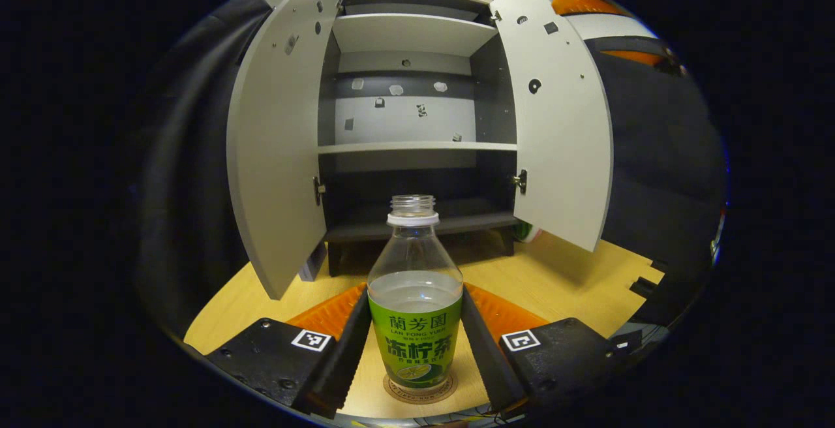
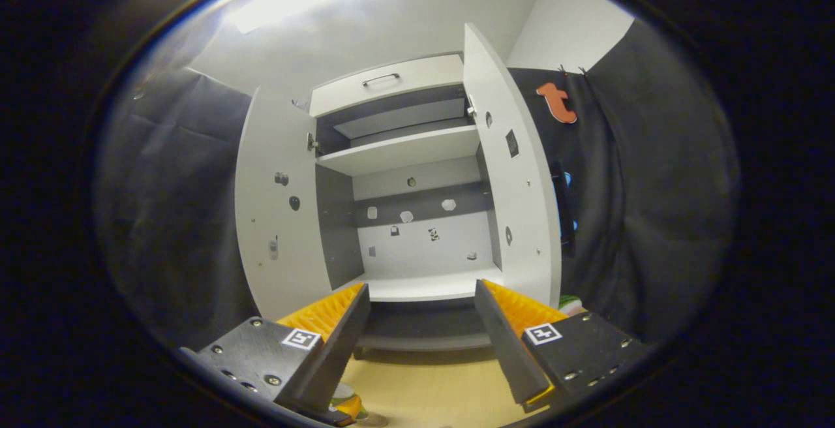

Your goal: Grasp the bottle in the cabinet with the left hand and place it on the coaster, then close the right door with the right hand and the left door with the left hand.

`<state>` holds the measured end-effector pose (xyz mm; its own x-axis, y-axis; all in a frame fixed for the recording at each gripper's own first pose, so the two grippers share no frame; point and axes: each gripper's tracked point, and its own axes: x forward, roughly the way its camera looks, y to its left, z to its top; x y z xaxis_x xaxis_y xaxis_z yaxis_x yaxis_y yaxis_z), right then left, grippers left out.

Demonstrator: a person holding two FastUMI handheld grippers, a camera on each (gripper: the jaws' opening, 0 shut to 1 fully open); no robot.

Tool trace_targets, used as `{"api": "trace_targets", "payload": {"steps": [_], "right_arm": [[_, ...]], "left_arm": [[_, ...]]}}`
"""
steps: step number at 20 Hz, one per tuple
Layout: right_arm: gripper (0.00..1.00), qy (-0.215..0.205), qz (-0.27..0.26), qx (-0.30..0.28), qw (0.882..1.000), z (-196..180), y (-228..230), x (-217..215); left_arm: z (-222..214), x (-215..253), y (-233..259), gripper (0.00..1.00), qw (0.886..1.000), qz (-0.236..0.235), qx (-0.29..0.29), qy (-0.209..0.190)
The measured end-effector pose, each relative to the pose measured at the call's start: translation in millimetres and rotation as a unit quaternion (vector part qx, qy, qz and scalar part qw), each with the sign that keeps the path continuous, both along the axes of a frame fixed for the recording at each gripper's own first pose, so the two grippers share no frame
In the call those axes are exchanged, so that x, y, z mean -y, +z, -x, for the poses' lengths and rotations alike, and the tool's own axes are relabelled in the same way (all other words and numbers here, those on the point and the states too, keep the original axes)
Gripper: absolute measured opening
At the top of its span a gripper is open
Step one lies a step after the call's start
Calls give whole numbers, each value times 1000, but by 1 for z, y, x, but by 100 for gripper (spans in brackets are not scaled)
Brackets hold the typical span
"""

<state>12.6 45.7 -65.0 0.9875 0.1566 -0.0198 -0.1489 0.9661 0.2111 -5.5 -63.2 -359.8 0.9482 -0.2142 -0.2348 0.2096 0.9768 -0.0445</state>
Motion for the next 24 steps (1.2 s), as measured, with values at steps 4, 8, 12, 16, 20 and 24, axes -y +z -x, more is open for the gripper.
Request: {"api": "trace_targets", "payload": {"steps": [4,8,12,16,20,24], "right_arm": [[98,4,24,-17,1000,-18,-15,-8],[98,7,36,-30,999,-22,-22,-11],[99,4,43,-28,999,-18,-22,-4],[98,-10,47,-26,999,-5,-25,22],[98,-25,32,-27,999,7,-26,46],[98,-42,39,-33,998,13,-27,73]], "left_arm": [[-2,5,-34,80,1000,-11,-10,-26],[-1,12,-40,80,999,-16,-5,-49],[8,18,-41,84,996,-7,-31,-81],[4,8,-32,88,997,-17,-30,-73],[6,-1,-31,88,996,-44,-31,-68],[4,-1,-8,88,996,-52,-27,-65]]}}
